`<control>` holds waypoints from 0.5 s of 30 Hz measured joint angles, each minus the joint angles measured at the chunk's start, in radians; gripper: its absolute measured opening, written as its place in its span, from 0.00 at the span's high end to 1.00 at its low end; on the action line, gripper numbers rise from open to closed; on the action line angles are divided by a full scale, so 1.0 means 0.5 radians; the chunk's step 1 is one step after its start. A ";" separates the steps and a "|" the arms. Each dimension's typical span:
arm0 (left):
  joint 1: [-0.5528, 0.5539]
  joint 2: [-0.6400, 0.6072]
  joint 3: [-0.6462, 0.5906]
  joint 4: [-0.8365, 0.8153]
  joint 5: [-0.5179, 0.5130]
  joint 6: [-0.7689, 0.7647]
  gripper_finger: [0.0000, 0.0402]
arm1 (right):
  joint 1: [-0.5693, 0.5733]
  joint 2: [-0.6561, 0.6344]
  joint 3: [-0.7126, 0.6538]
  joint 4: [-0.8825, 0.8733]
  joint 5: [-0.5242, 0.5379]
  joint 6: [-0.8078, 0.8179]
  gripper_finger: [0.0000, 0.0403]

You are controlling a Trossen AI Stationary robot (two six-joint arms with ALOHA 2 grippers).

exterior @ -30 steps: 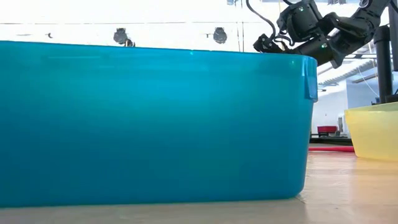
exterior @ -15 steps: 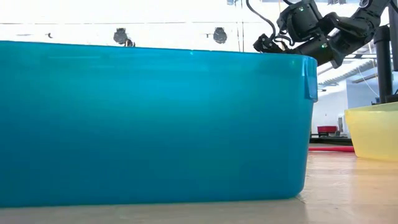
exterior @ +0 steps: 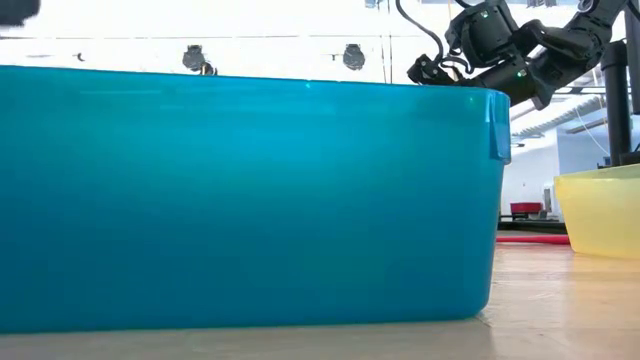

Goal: Pick & Place Kitchen Items
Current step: Put the red spatula into the pink bin

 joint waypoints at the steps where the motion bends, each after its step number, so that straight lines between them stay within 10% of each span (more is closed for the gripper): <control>1: 0.010 -0.048 0.003 0.004 -0.179 0.021 0.70 | 0.000 0.000 0.000 -0.001 0.000 0.000 0.59; 10: 0.167 -0.344 0.008 -0.004 -1.568 0.420 0.70 | 0.000 0.002 0.002 -0.152 -0.147 0.075 0.59; 15: 0.357 -0.373 0.008 0.001 -1.824 0.729 0.70 | 0.002 -0.042 0.004 -0.456 -0.211 0.064 0.59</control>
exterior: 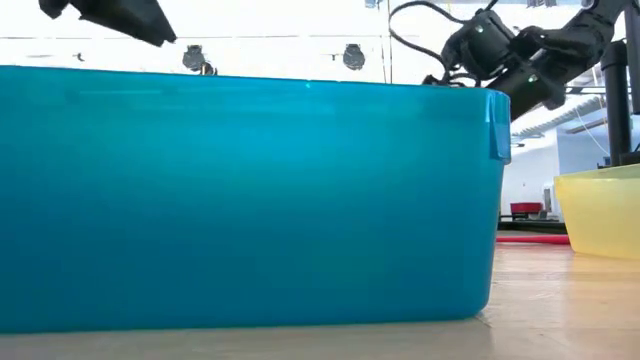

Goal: Pick & Place Kitchen Items
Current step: Put the red spatula into the pink bin

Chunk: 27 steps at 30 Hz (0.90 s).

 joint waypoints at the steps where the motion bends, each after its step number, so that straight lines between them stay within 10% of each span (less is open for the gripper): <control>1: 0.052 0.002 0.000 0.001 0.047 0.018 0.70 | 0.000 -0.040 -0.001 -0.097 0.000 0.036 0.59; 10: 0.599 0.003 -0.001 0.390 0.612 0.949 0.70 | 0.011 -0.575 0.004 -0.943 -0.201 0.052 0.59; 20: 1.223 0.004 -0.017 2.142 1.321 3.027 0.70 | 0.013 -0.563 -0.085 -1.398 -0.477 0.159 0.59; 27: 1.502 0.008 -0.019 2.622 1.750 3.376 0.70 | 0.012 -0.494 -0.220 -1.192 -0.578 0.094 0.59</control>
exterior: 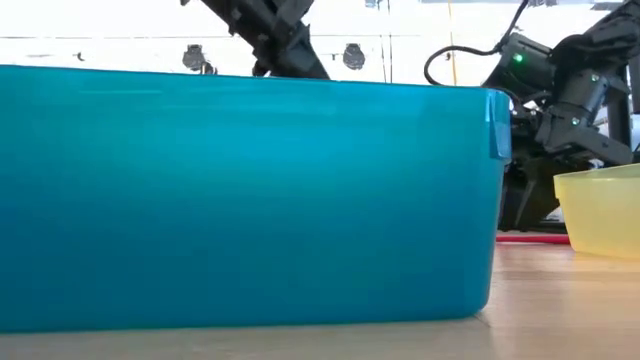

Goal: Pick & Place Kitchen Items
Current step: Put the red spatula into the pink bin

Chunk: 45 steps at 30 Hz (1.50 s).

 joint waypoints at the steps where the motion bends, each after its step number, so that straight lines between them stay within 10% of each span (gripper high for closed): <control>1: 0.028 0.013 0.000 0.002 0.004 -0.011 0.70 | 0.000 0.010 -0.001 0.008 0.000 -0.005 0.59; 17: 0.195 0.380 -0.002 0.342 0.334 0.039 0.70 | -0.015 0.453 0.006 0.308 0.185 0.028 0.61; 28: 0.196 0.494 -0.004 0.410 0.418 0.121 0.70 | -0.020 0.462 0.001 0.383 0.071 0.046 0.97; 45: 0.190 0.631 -0.001 0.702 0.508 0.129 0.70 | -0.006 0.457 -0.007 0.915 -0.191 0.050 0.95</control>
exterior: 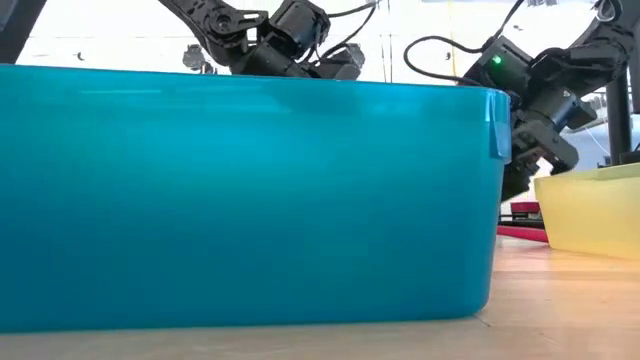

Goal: Pick & Place Kitchen Items
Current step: Put the red spatula into the pink bin

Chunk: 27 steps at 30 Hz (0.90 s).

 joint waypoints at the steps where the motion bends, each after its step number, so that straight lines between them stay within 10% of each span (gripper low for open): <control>1: 0.001 0.018 0.001 0.041 0.037 0.010 0.70 | 0.001 0.003 0.001 0.045 -0.019 0.000 0.95; 16: 0.015 0.415 0.000 0.238 0.882 -0.221 0.61 | 0.007 0.200 0.004 0.244 -0.017 -0.001 1.00; 27: 0.021 0.563 0.001 0.233 0.581 -0.094 0.52 | 0.007 0.248 0.005 0.367 0.044 0.010 0.96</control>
